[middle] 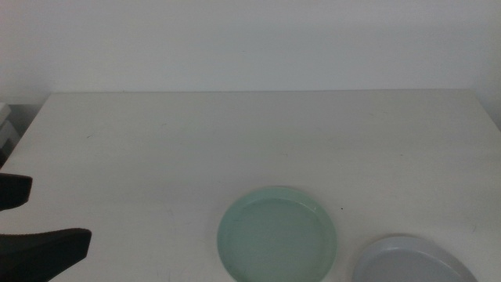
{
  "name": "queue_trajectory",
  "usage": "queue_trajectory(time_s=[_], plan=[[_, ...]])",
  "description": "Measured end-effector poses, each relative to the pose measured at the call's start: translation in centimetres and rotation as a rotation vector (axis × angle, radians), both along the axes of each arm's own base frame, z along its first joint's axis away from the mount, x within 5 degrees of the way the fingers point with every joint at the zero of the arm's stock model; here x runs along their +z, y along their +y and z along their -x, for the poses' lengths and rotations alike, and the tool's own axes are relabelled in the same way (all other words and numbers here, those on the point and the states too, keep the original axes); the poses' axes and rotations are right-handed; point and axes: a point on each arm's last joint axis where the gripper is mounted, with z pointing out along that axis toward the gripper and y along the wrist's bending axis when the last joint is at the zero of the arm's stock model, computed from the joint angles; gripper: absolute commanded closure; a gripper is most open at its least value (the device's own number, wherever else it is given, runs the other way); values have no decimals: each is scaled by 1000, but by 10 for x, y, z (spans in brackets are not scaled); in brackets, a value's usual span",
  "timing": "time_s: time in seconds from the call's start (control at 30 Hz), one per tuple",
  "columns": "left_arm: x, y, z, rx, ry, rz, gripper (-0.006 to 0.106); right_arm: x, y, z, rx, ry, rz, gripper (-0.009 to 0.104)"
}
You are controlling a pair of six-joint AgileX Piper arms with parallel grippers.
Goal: Stack the three bowls on top of each other.
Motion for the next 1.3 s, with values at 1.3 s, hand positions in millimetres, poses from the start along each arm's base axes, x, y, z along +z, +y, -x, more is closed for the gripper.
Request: queue_trajectory(time_s=[1.3], plan=[[0, 0, 0, 0, 0, -1, -5, -129, -21, -159, -145, 1037, -193, 52]])
